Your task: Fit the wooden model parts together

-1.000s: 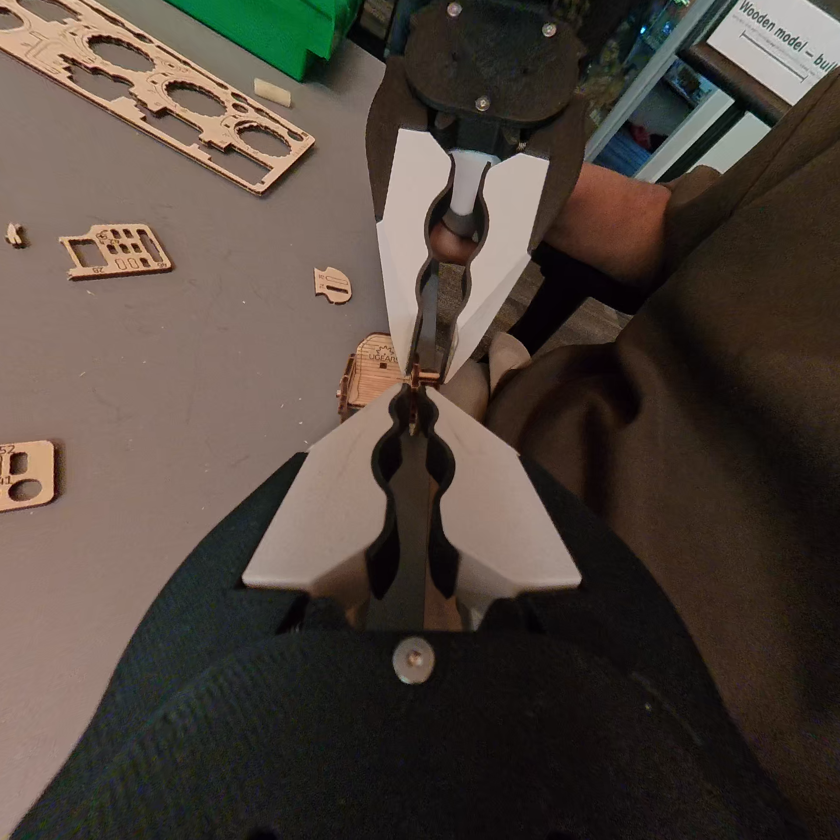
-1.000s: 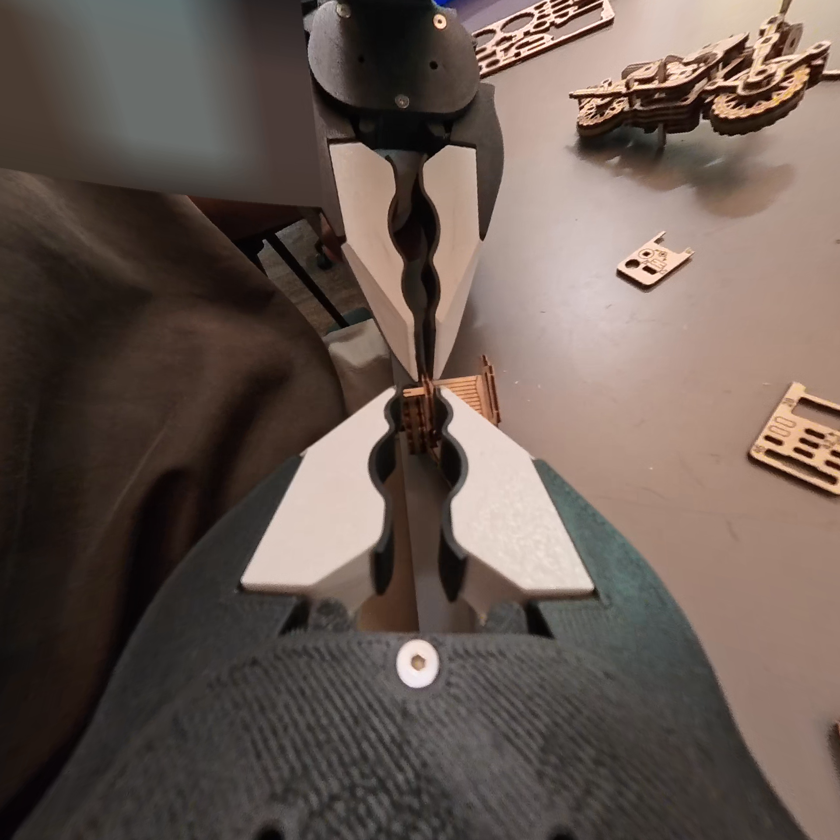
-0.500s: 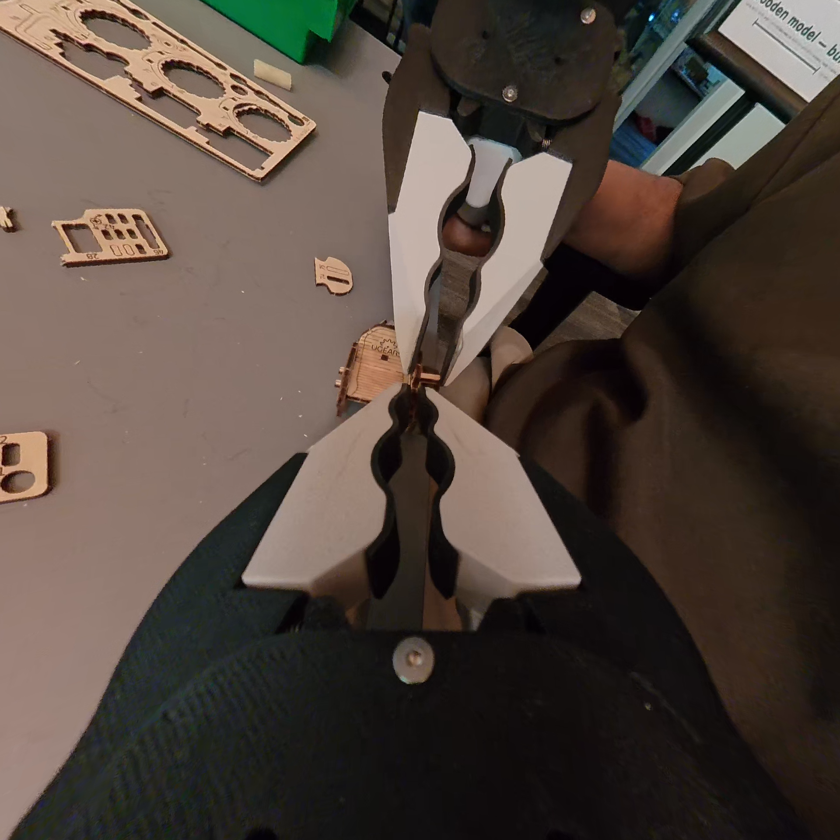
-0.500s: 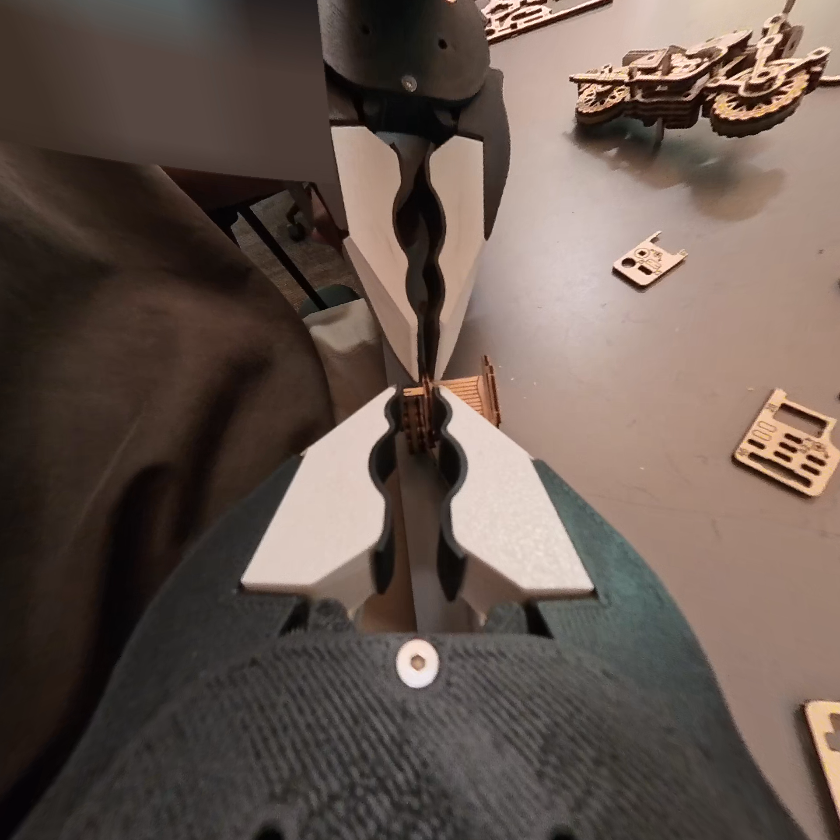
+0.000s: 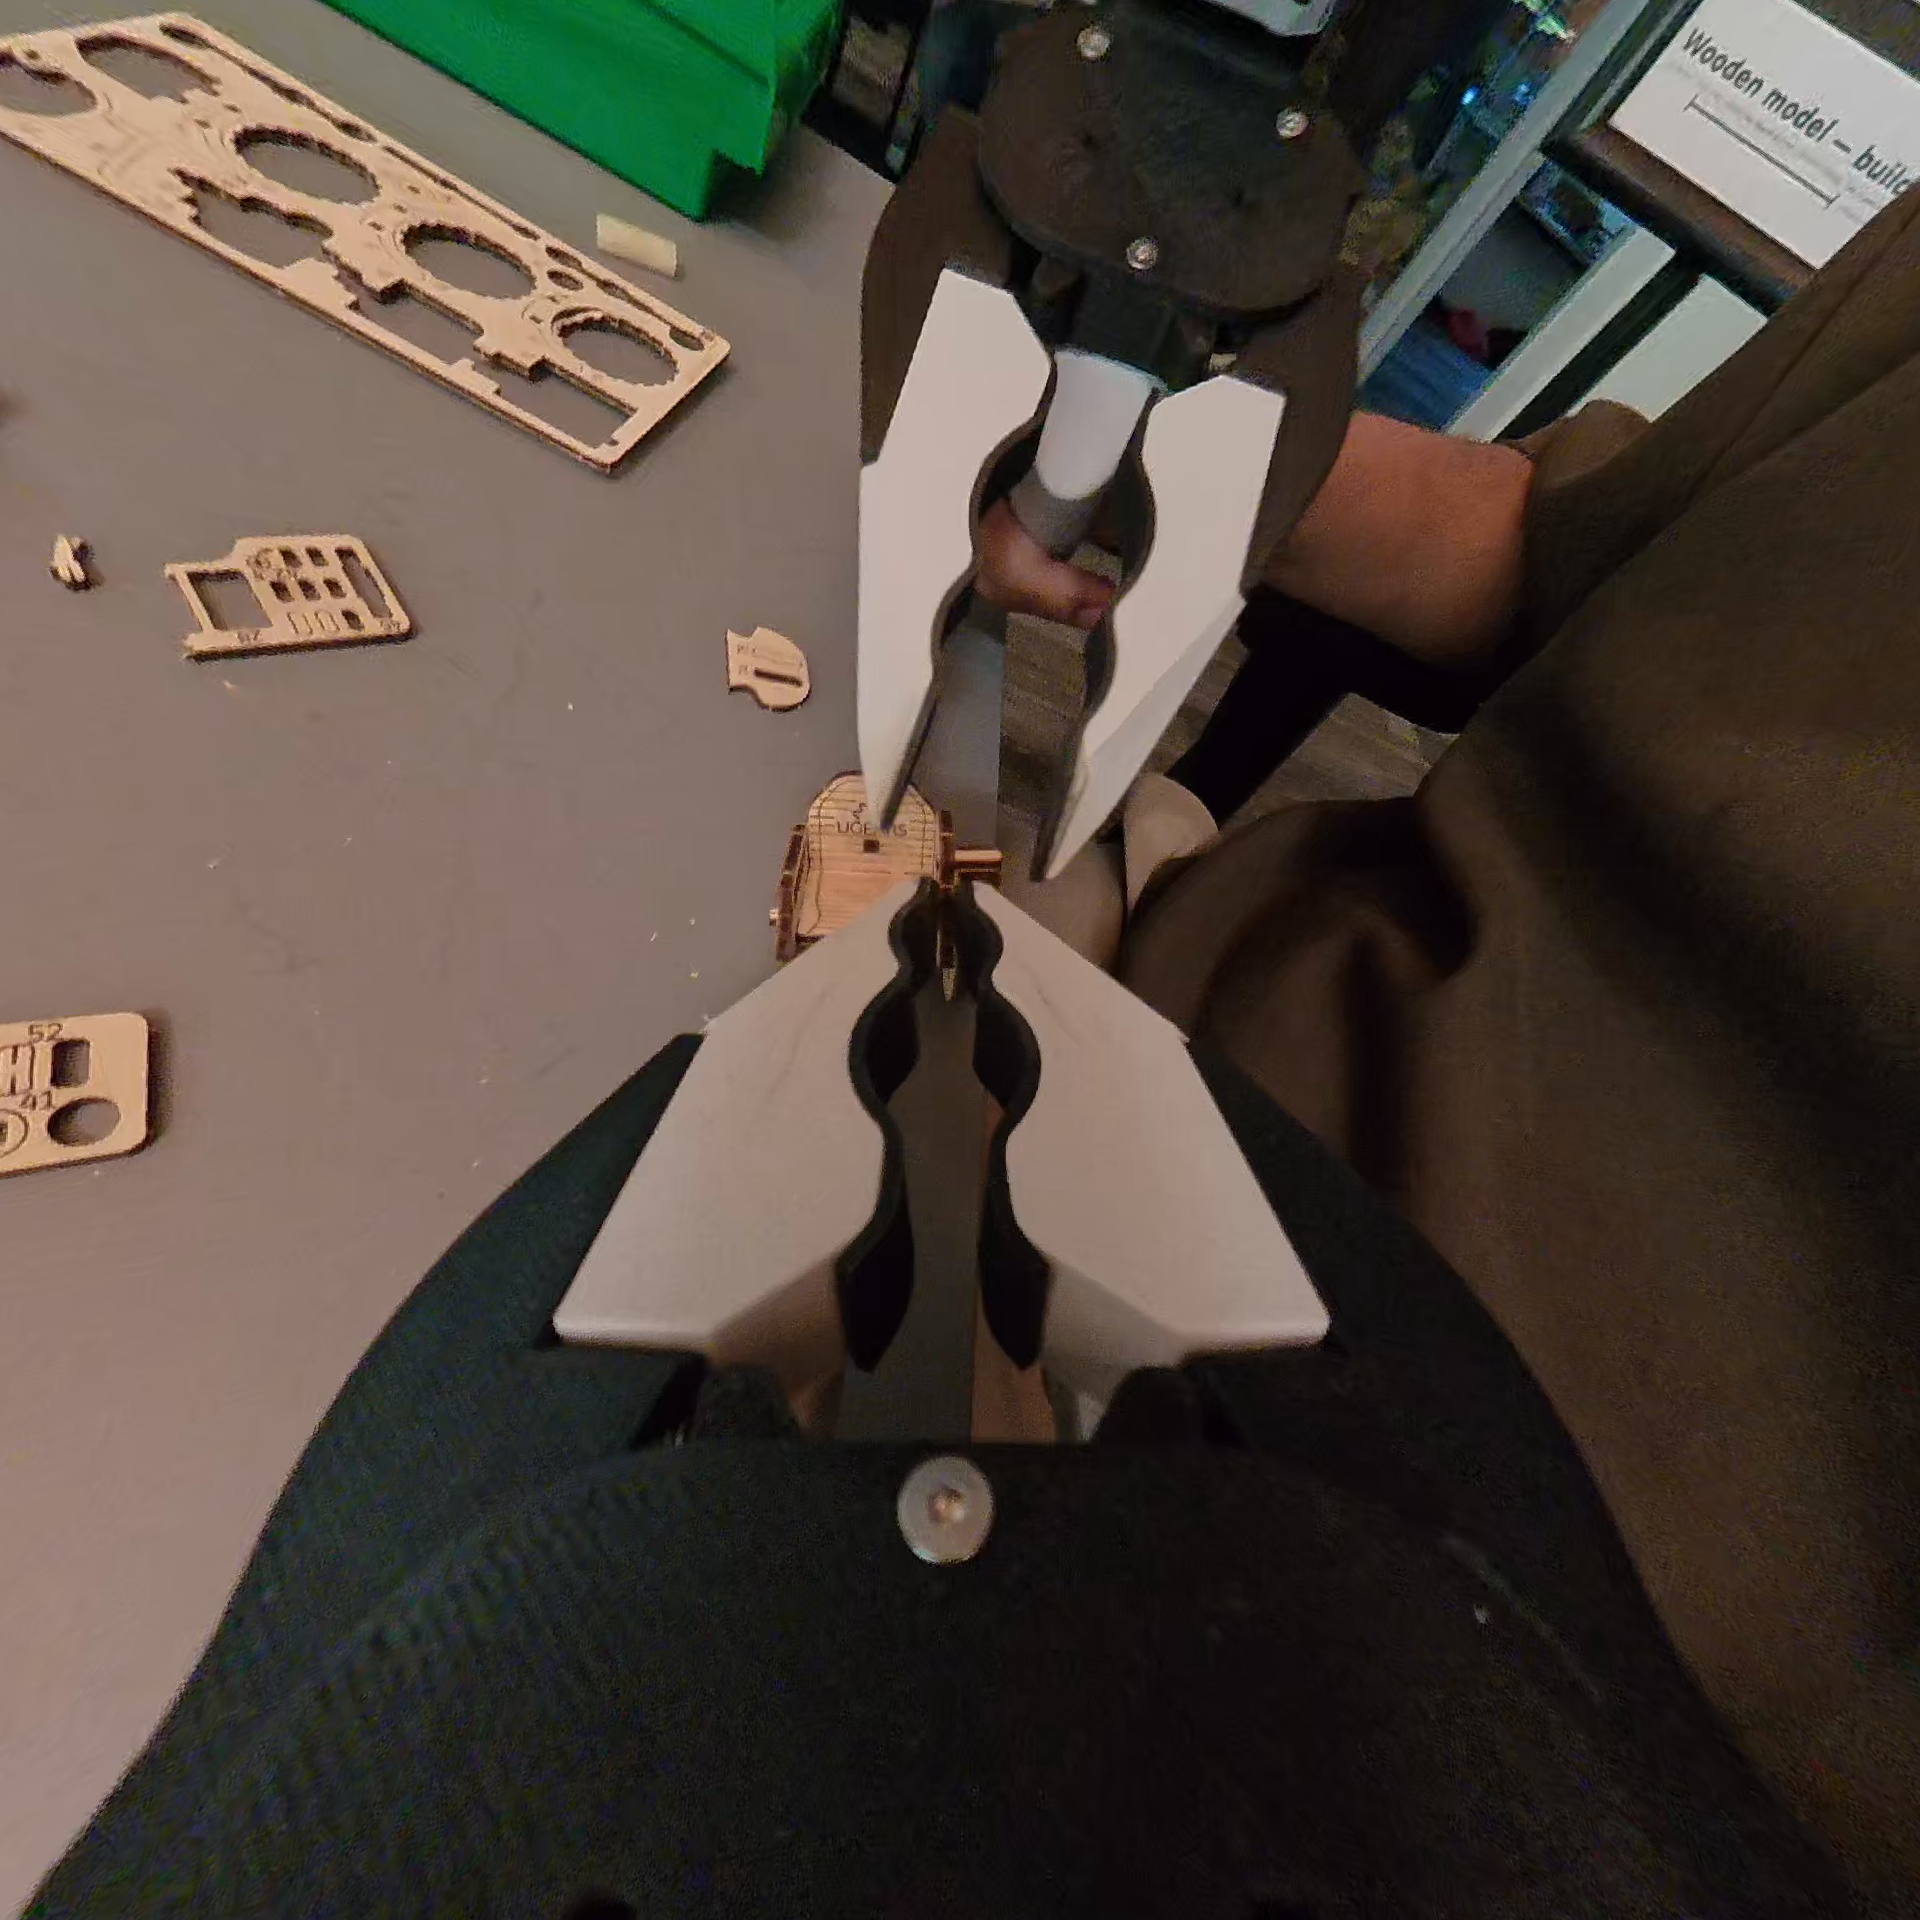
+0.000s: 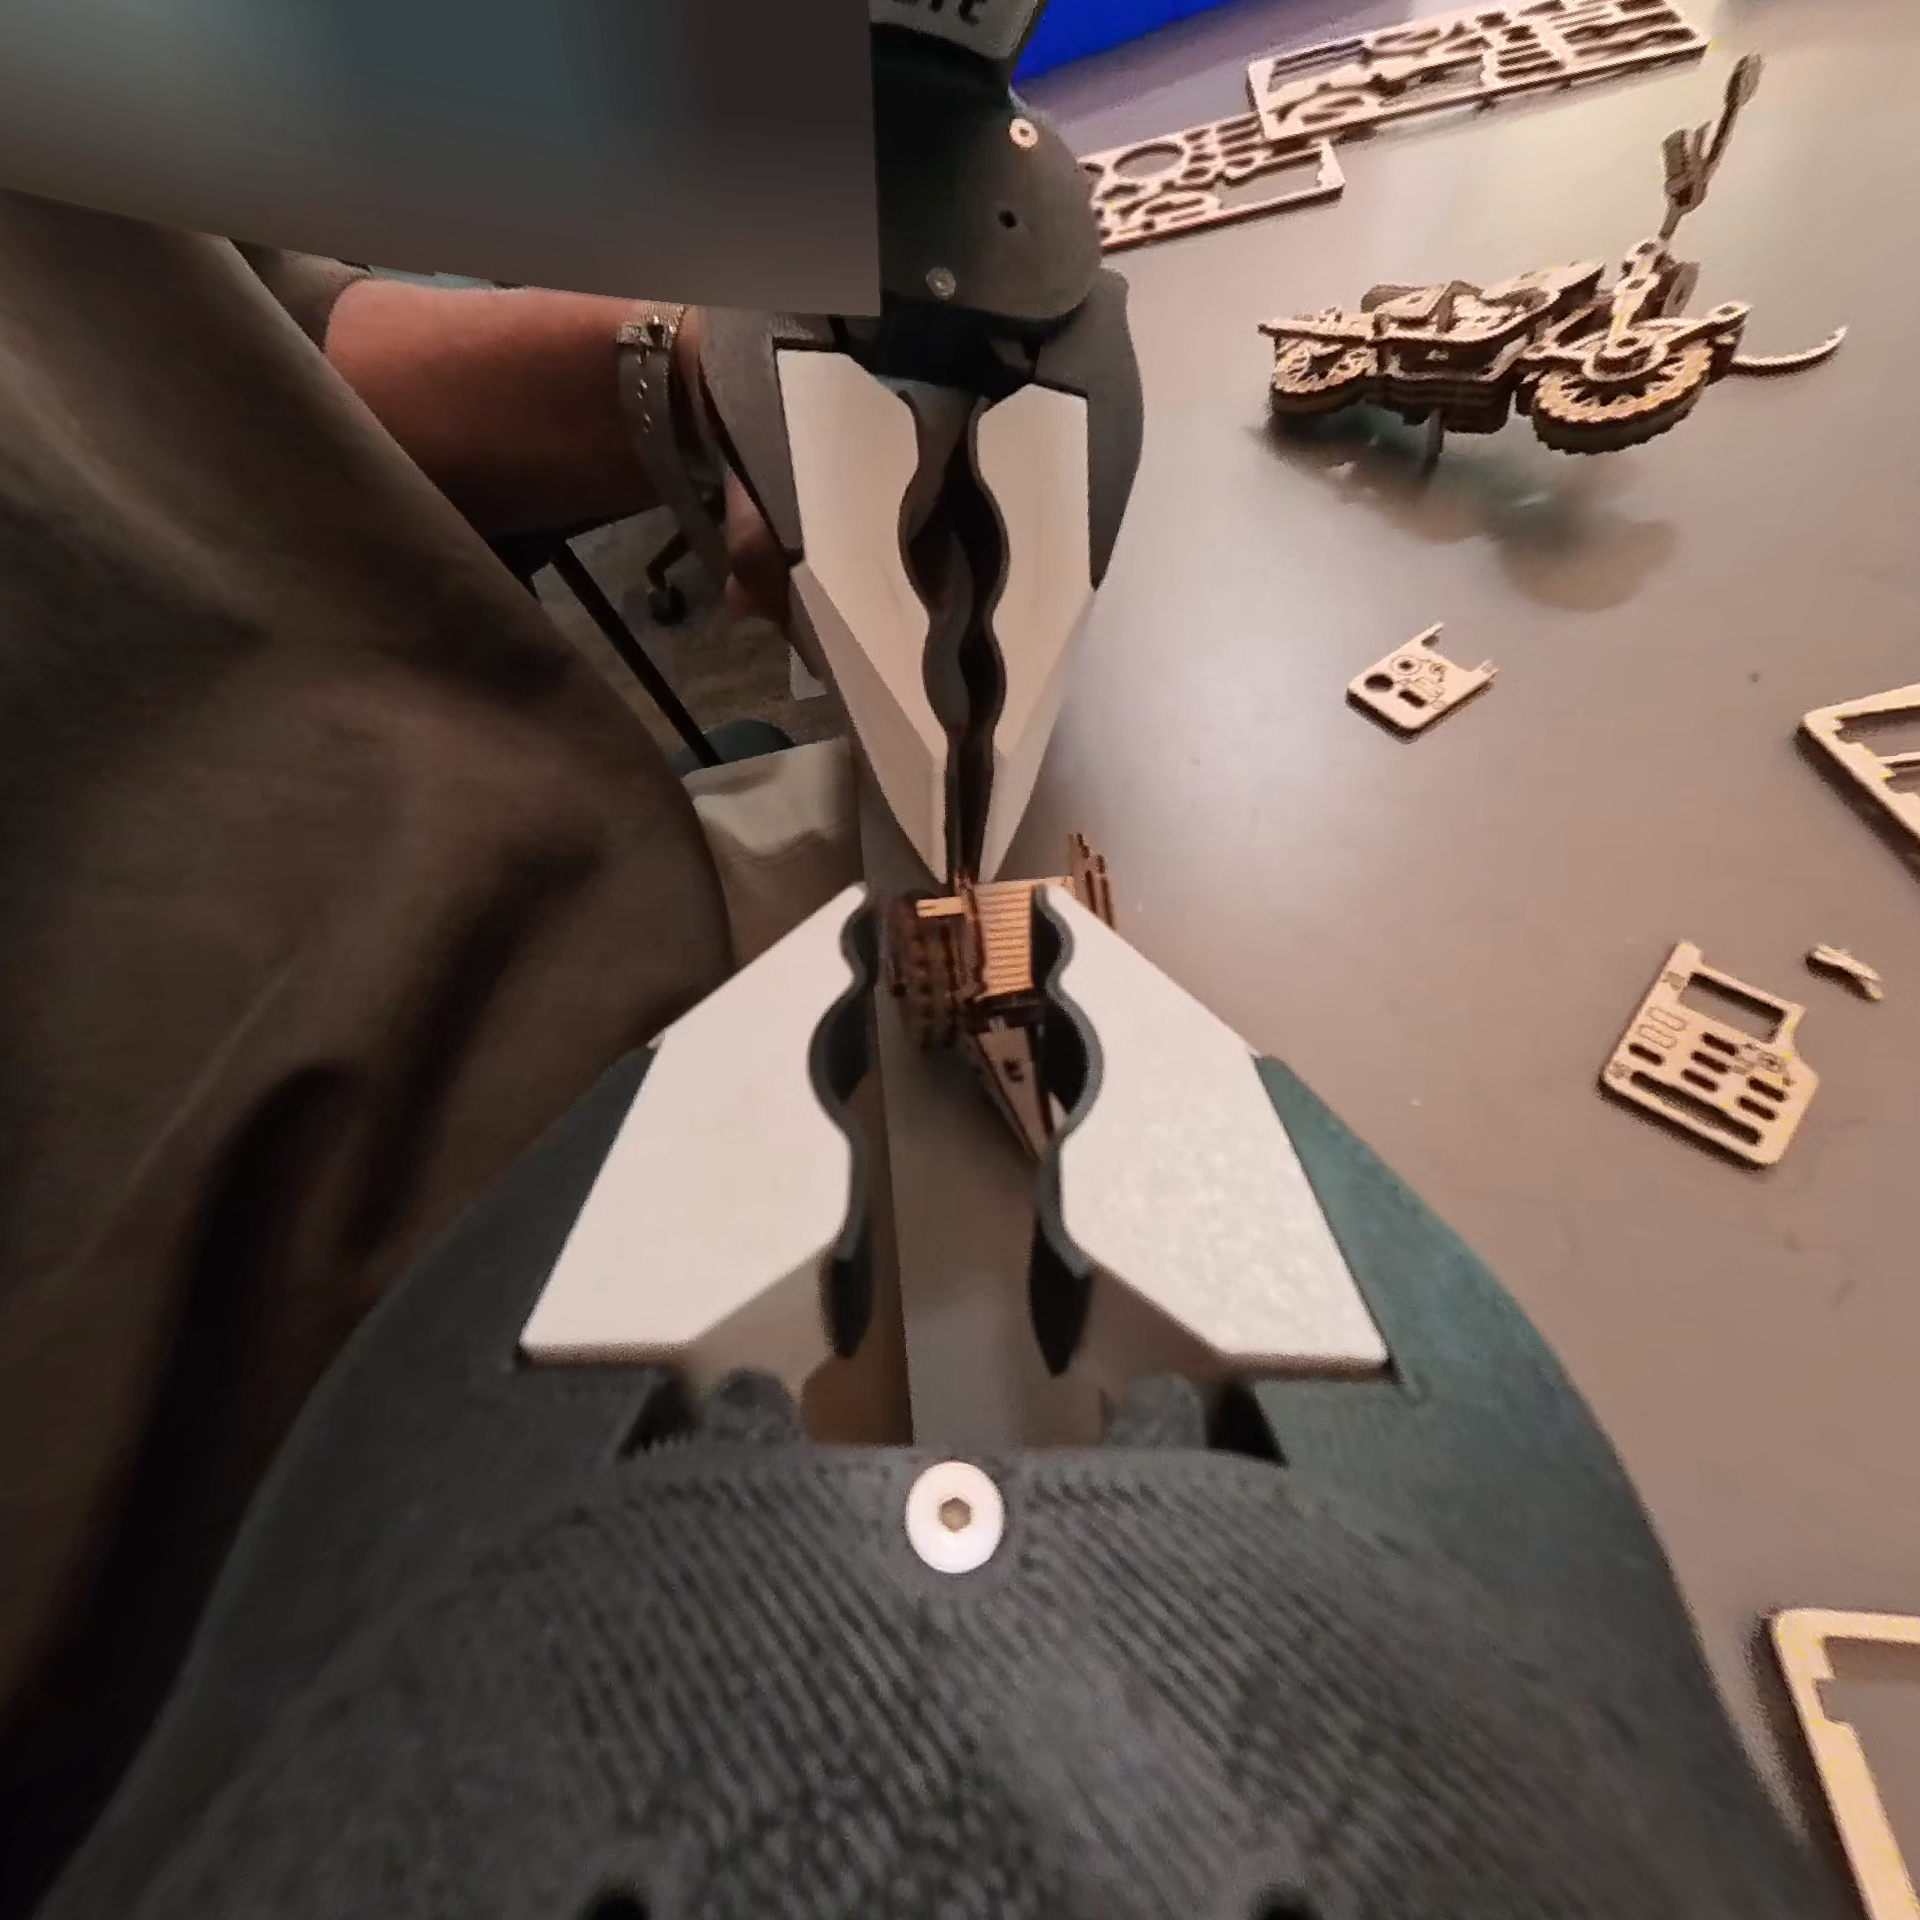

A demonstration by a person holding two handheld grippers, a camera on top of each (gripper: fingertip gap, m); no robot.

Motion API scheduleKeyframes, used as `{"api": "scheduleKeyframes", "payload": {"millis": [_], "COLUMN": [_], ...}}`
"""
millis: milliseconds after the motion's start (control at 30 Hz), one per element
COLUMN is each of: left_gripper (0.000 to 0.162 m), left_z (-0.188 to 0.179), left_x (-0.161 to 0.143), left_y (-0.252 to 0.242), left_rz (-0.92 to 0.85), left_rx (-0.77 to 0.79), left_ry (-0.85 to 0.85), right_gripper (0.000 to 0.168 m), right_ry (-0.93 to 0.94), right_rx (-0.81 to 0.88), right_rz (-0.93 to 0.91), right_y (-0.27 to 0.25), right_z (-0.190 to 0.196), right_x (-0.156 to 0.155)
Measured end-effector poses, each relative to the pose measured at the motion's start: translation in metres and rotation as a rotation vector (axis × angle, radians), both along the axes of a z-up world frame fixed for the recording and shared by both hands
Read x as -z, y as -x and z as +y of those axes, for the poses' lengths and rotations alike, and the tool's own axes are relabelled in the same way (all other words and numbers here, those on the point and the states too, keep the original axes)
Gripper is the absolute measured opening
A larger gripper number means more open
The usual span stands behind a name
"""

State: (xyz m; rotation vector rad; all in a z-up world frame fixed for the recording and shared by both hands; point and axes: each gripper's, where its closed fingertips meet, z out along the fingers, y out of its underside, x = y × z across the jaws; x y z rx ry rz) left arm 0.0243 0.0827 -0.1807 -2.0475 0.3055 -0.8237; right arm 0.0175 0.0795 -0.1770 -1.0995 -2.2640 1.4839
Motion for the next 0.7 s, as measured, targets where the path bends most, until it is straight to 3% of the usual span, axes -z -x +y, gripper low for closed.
{"api": "scheduleKeyframes", "payload": {"millis": [433, 533, 700], "left_gripper": [0.0, 0.0, 0.008], "left_z": [-0.006, -0.007, -0.006], "left_x": [-0.009, -0.011, -0.012], "left_y": [-0.007, -0.008, -0.007], "left_rz": [0.059, 0.039, 0.04], "left_rx": [0.069, 0.076, 0.07], "left_ry": [-0.102, -0.107, -0.114], "right_gripper": [0.01, 0.001, 0.001], "right_ry": [-0.013, -0.074, -0.221], "right_rx": [-0.09, -0.087, -0.063], "right_rz": [0.019, 0.068, 0.166], "right_y": [-0.012, -0.011, -0.006], "right_z": [-0.006, -0.005, -0.001], "right_x": [0.001, 0.0, 0.0]}}
